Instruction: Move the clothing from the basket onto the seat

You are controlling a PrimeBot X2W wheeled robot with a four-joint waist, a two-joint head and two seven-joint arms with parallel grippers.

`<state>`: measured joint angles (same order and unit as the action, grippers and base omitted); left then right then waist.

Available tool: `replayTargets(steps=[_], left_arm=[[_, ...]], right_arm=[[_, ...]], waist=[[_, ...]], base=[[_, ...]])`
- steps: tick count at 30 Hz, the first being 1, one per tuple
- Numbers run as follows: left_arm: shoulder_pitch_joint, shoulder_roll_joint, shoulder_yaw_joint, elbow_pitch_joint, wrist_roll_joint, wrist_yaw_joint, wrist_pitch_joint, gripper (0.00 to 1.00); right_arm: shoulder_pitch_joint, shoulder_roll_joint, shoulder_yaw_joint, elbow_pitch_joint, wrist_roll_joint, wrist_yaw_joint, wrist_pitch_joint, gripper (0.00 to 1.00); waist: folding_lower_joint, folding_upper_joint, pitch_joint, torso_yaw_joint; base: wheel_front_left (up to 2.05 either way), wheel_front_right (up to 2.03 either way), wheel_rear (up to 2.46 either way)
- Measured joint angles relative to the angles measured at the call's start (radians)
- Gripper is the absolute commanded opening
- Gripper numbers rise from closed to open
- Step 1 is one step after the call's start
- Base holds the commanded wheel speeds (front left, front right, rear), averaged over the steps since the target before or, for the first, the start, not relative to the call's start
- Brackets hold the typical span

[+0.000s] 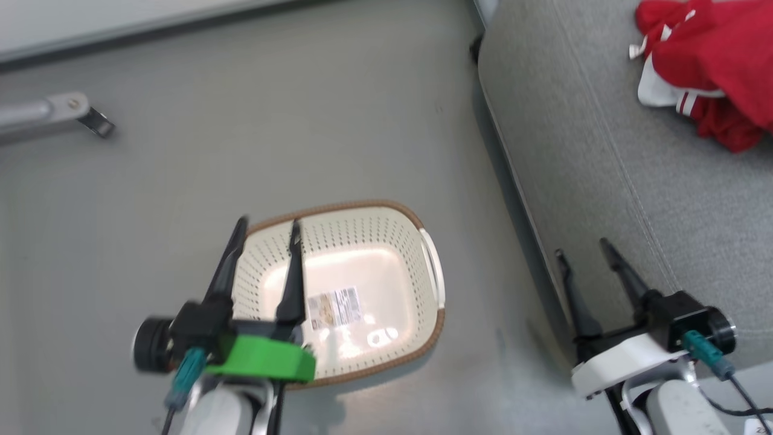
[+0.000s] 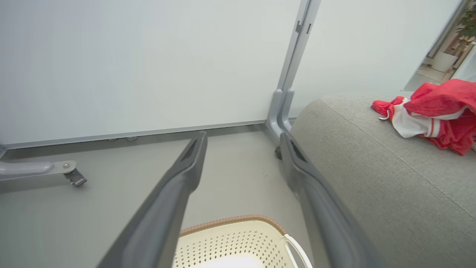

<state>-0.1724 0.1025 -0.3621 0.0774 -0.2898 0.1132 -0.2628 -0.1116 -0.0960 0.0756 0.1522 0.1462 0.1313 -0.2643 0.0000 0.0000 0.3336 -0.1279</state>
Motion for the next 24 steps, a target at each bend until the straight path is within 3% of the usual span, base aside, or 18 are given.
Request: replayTargets(steps=[6, 11, 17, 24], left_arm=[[0.185, -0.034, 0.161, -0.037, 0.053, -0.015, 0.0, 1.0], [0.301, -0.045, 0.248, -0.103, 0.105, -0.047, 0.0, 1.0], [0.412, -0.05, 0.299, -0.166, 0.119, -0.094, 0.0, 1.0], [0.51, -0.051, 0.296, -0.171, 0.114, -0.091, -0.001, 1.0]], right_arm=[[0.046, 0.008, 0.072, -0.014, 0.013, 0.0, 0.0, 1.0], [0.094, 0.021, 0.055, -0.069, 0.022, 0.0, 0.0, 1.0], [0.171, 0.035, 0.036, -0.104, 0.029, 0.0, 0.0, 1.0], [0.243, 0.04, 0.037, -0.111, 0.019, 0.0, 0.0, 1.0]], waist=[[-0.0001, 0.0, -0.136, 0.048], [-0.0001, 0.0, -0.242, 0.084], [-0.0001, 0.0, -0.344, 0.112], [-0.0001, 0.0, -0.43, 0.118]], base=[[0.0, 0.0, 0.0], [0.0, 0.0, 0.0], [0.0, 0.0, 0.0], [0.0, 0.0, 0.0]])
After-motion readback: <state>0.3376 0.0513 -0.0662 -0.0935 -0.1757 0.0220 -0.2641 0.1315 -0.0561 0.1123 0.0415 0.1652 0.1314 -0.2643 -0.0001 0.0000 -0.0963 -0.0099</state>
